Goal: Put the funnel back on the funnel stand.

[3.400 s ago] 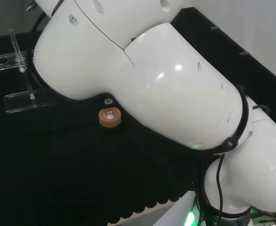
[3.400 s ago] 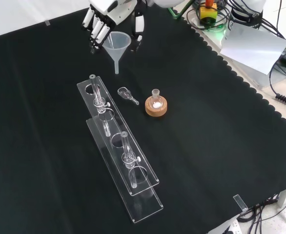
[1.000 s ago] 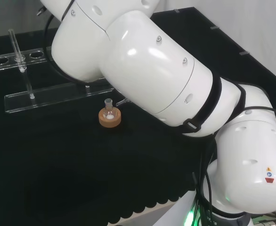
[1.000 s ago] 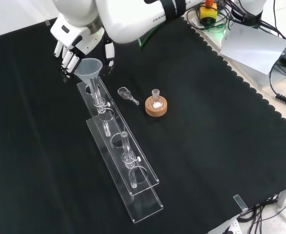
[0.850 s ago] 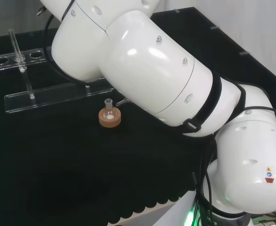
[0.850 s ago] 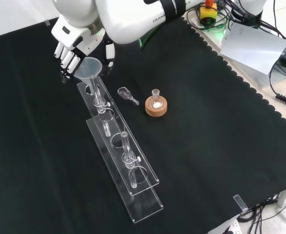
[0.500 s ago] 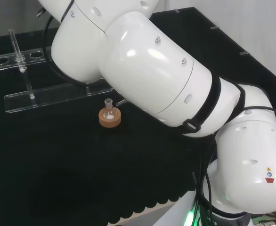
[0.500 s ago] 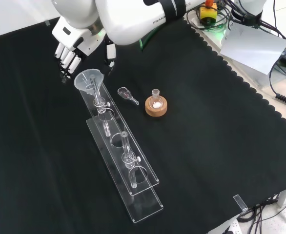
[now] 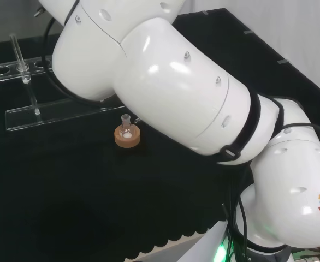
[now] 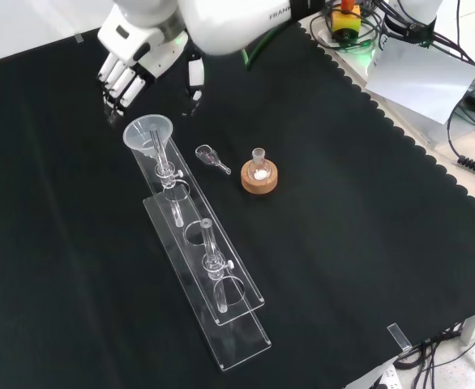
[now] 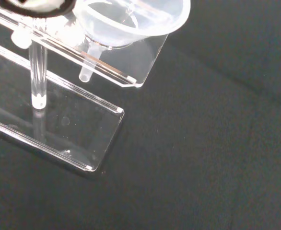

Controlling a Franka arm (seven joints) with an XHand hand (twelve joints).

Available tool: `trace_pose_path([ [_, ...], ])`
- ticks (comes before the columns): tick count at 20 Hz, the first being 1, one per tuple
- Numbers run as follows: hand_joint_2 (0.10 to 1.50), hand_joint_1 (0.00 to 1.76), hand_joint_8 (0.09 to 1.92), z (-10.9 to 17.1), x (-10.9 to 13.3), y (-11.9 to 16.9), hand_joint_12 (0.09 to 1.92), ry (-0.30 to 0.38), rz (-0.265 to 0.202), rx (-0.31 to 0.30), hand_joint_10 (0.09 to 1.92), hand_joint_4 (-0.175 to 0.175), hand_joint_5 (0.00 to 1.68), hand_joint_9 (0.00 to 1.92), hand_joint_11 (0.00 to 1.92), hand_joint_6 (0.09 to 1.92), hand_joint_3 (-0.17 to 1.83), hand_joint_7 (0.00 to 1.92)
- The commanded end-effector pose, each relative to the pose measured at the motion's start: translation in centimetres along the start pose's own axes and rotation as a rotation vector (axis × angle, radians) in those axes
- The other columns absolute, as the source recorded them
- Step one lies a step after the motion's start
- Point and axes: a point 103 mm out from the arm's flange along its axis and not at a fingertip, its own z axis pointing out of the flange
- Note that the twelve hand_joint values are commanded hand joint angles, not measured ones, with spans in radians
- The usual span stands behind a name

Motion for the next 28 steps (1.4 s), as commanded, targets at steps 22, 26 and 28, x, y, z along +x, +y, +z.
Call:
trace_pose_path([
  [22, 0.7, 0.67, 0.71, 1.0, -0.2, -21.9, 1.42, 0.233, 0.09, -0.191, 0.71, -0.064, 0.31, 0.4, 0.34, 0.09, 0.47, 0.14],
  [26, 0.7, 0.67, 0.71, 2.7, -0.5, -23.6, 1.42, 0.258, 0.112, -0.177, 0.71, -0.064, 0.31, 0.4, 0.31, 0.09, 0.47, 0.14],
  [28, 0.7, 0.67, 0.71, 3.5, -0.8, -24.1, 1.41, 0.267, 0.121, -0.163, 0.7, -0.064, 0.31, 0.4, 0.3, 0.09, 0.47, 0.14],
])
